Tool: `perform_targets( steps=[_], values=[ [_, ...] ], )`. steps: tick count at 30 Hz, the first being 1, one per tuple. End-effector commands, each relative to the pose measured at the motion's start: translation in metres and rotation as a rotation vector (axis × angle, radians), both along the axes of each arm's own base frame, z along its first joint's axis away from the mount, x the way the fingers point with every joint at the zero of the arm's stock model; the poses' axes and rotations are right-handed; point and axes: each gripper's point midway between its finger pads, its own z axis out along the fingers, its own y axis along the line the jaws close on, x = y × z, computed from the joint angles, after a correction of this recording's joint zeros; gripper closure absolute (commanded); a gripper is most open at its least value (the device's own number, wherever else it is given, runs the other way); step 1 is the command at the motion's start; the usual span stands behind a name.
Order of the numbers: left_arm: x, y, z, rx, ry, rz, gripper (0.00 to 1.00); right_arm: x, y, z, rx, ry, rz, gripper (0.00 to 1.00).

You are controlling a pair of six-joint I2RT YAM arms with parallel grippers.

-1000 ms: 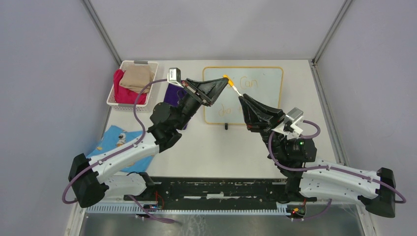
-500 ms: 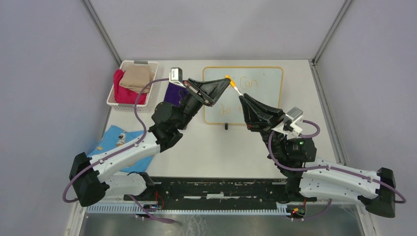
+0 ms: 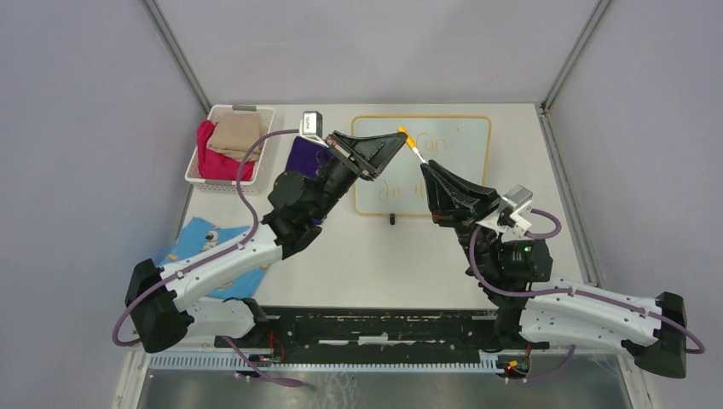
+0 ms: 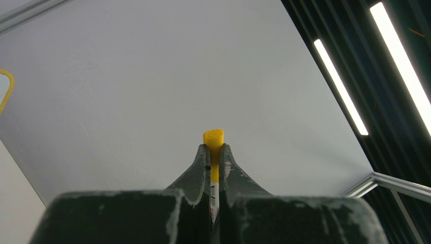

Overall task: Write a sentence on the whiteboard
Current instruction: Close the whiteboard marker at the center of the board.

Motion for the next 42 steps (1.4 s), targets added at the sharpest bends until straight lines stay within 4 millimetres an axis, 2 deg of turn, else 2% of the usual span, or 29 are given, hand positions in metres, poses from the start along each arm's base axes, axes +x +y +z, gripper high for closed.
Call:
perform_targets(
  steps=[1, 24, 35, 39, 42],
  values=[
    [-0.046, -0.028, -0.002, 0.082, -0.104, -0.183, 0.98, 0.003, -0.007, 0.015, 0.041, 0.004, -0.020, 1.00],
    [-0.079, -0.051, -0.022, 0.143, -0.092, -0.272, 0.98, 0.006, -0.001, 0.021, 0.040, 0.002, -0.021, 1.00],
    [-0.075, -0.038, -0.018, 0.123, -0.085, -0.216, 0.98, 0.002, -0.002, 0.026, 0.032, -0.003, -0.004, 1.00],
    [-0.073, -0.032, -0.014, 0.117, -0.091, -0.185, 0.92, 0.000, 0.000, 0.026, 0.025, -0.005, 0.009, 1.00],
    [-0.070, -0.028, -0.013, 0.120, -0.089, -0.158, 0.80, -0.001, 0.000, 0.026, 0.023, -0.007, 0.016, 1.00]
  ],
)
